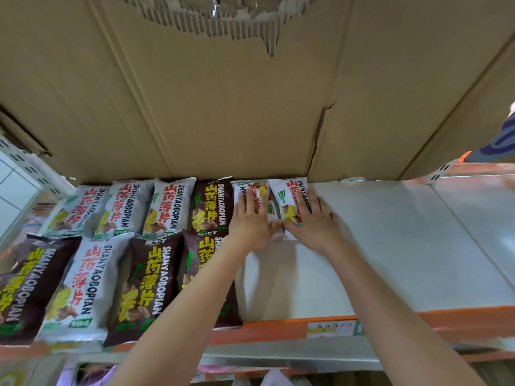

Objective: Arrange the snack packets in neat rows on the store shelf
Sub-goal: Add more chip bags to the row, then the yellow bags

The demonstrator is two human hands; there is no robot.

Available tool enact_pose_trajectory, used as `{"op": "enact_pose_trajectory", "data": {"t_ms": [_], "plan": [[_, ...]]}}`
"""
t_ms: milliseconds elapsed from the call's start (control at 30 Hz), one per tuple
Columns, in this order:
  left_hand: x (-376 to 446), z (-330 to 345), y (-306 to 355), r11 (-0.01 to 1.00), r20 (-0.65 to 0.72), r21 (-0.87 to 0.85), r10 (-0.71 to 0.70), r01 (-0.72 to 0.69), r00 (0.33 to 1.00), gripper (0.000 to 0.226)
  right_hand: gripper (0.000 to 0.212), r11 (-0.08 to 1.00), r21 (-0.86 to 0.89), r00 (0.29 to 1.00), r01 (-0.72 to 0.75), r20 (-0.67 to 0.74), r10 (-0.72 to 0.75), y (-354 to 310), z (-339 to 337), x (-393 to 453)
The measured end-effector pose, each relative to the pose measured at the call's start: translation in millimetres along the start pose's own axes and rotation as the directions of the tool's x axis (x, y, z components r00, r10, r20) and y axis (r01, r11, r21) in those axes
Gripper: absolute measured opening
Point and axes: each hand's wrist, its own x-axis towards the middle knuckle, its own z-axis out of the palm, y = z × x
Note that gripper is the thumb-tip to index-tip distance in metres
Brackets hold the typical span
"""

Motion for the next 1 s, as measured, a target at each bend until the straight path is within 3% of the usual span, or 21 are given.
{"op": "enact_pose_trajectory", "data": {"t_ms": [133, 233, 367, 500, 567, 733, 867, 1000], "plan": [[0.7, 1.0, -1.9, 1.0, -0.036, -0.003, 0.018, -0.018, 0.999, 0.075, 0.074, 0.999, -0.002, 0.991, -0.032, -0.127, 0.032, -9.7, 1.2, -2.8], [-8.7, 3.6, -0.5, 0.997, -0.177, -0.005, 0.076, -0.078, 0.981, 0.065, 0.064, 0.998, 0.051, 0.973, -0.026, -0.229, 0.037, -11.8, 2.0, -23.2], [-37.3, 11.9, 12.2, 0.933, -0.321, -0.001, 0.34, -0.359, 0.884, 0.029, 0.047, 0.996, 0.092, 0.963, -0.007, -0.269, 0.032, 11.1, 3.6, -71.7], [-69.7, 22.2, 46.7, 0.843, -0.308, -0.028, 0.504, -0.537, 0.807, 0.025, 0.03, 0.989, 0.133, 0.897, -0.071, -0.425, 0.122, 51.9, 12.7, -129.0], [-81.4, 28.0, 71.5, 0.802, -0.29, -0.087, 0.547, -0.591, 0.785, 0.016, 0.024, 0.974, 0.208, 0.847, -0.089, -0.499, 0.184, 76.8, 18.4, -155.4], [-103.0, 47.1, 156.1, 0.774, -0.266, -0.243, 0.527, -0.585, 0.807, 0.011, 0.02, 0.919, 0.37, 0.783, -0.134, -0.529, 0.327, 143.3, 19.2, -208.4], [-104.5, 64.8, 242.1, 0.723, -0.218, -0.172, 0.634, -0.669, 0.741, 0.018, 0.021, 0.897, 0.386, 0.765, -0.216, -0.504, 0.401, 213.6, 9.2, -241.7], [-110.7, 81.5, 325.0, 0.684, -0.22, -0.19, 0.669, -0.704, 0.709, 0.02, 0.021, 0.829, 0.44, 0.68, -0.346, -0.491, 0.545, 280.5, -5.1, -286.8]]}}
